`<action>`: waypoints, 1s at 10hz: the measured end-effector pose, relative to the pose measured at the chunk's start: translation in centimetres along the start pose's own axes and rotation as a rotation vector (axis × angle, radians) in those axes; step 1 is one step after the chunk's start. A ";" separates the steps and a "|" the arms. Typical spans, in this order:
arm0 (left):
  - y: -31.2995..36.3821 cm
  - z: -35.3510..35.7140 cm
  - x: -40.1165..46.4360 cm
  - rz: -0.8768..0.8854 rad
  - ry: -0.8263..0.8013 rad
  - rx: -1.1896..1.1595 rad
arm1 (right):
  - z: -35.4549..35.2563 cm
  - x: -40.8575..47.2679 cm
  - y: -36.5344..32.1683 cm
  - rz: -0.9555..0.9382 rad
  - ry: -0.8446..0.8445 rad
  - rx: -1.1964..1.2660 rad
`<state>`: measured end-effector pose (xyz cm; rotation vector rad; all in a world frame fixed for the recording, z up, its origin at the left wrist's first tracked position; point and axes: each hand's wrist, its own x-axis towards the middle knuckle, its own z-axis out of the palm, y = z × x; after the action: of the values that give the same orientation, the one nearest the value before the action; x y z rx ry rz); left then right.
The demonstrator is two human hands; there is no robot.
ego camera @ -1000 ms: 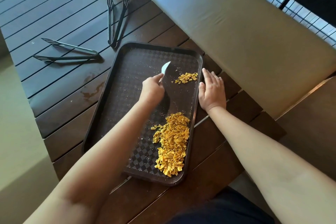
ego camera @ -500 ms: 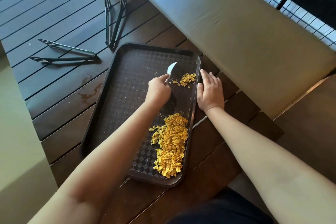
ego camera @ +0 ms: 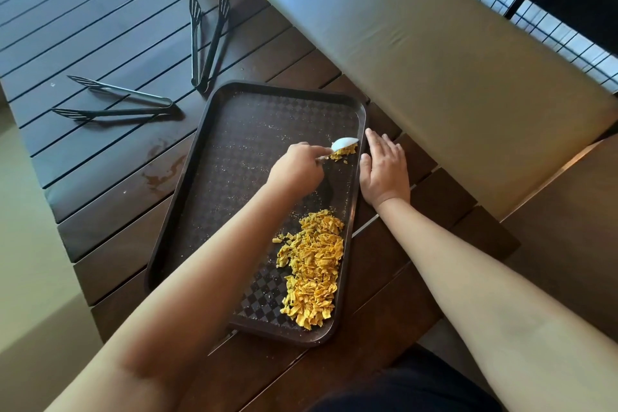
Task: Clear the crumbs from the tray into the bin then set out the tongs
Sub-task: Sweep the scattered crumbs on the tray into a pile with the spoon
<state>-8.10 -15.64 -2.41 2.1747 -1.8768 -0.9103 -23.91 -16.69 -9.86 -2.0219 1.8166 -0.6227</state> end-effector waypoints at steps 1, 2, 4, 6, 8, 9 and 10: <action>-1.1 -0.5 -0.4 0.025 -0.040 0.041 | 0.1 0.0 0.0 0.000 0.009 0.003; -2.6 -1.4 -0.8 0.033 -0.084 -0.024 | 0.1 0.0 0.1 -0.008 0.014 0.000; -3.2 -1.2 0.1 -0.061 0.109 -0.195 | 0.0 0.0 0.0 -0.002 0.009 0.009; -2.7 0.3 -1.1 -0.002 -0.025 -0.117 | 0.1 0.1 0.1 -0.002 0.011 0.006; -2.7 -0.6 -0.3 -0.005 0.084 -0.195 | 0.2 0.1 0.2 -0.002 0.005 -0.001; -1.9 -0.8 0.7 -0.011 0.148 -0.154 | 0.2 0.0 0.2 0.003 0.002 0.001; -0.9 -0.7 1.2 0.015 0.097 -0.052 | 0.2 0.0 0.2 0.008 -0.002 0.007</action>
<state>-6.87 -16.80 -2.72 2.1317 -1.8025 -0.8257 -23.98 -16.76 -10.15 -2.0097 1.8182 -0.6239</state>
